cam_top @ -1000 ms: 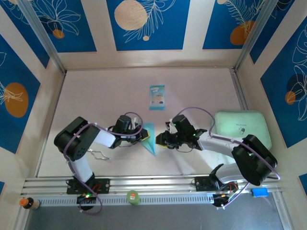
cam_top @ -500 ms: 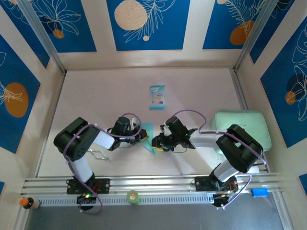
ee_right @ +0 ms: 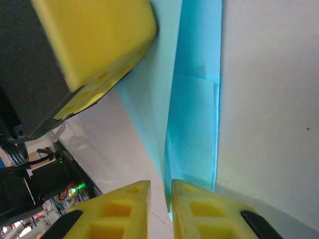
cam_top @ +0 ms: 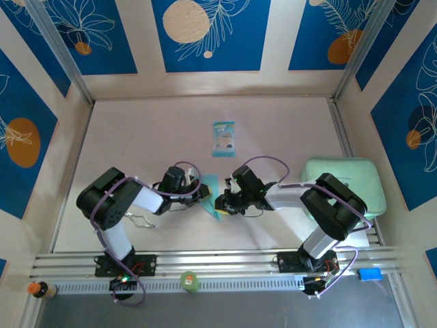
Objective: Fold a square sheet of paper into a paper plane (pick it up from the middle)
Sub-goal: Fourth fold the wing at the center of the table.
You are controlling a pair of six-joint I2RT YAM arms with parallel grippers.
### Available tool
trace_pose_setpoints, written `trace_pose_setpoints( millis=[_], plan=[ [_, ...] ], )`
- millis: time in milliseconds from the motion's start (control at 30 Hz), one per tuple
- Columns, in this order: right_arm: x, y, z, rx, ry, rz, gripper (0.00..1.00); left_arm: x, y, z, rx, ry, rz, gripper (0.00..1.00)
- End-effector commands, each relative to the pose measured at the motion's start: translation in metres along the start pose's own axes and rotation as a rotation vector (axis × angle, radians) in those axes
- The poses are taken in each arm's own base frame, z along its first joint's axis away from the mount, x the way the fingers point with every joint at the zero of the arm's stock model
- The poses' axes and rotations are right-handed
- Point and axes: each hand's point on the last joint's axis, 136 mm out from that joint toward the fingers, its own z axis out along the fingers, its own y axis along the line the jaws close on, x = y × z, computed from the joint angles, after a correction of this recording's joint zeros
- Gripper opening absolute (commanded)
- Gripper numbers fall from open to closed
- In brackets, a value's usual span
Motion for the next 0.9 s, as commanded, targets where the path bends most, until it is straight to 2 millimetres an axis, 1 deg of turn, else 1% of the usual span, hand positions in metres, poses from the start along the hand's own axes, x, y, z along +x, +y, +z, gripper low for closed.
trace_pose_setpoints(
  millis=[0, 100, 333, 433, 567, 667, 867],
  plan=[
    [0.002, 0.004, 0.002, -0.003, 0.017, -0.009, 0.19, 0.013, 0.05, -0.002, -0.175, 0.014, -0.067, 0.0],
    [0.003, 0.0, 0.004, 0.02, 0.022, -0.004, 0.2, 0.013, 0.049, -0.002, -0.174, 0.015, -0.069, 0.0],
    [0.006, -0.006, 0.005, 0.059, 0.018, -0.003, 0.19, 0.013, 0.049, -0.002, -0.172, 0.017, -0.068, 0.0],
    [0.007, -0.007, 0.005, 0.068, 0.019, -0.008, 0.14, 0.013, 0.049, -0.002, -0.171, 0.017, -0.067, 0.0],
    [0.008, -0.012, 0.004, 0.092, 0.017, -0.007, 0.17, 0.013, 0.049, -0.002, -0.171, 0.017, -0.067, 0.0],
    [0.008, -0.01, 0.004, 0.094, 0.014, -0.015, 0.17, 0.013, 0.048, -0.002, -0.17, 0.018, -0.067, 0.0],
    [0.007, -0.014, 0.004, 0.125, 0.001, -0.015, 0.16, 0.013, 0.049, -0.002, -0.171, 0.018, -0.067, 0.0]
  ],
)
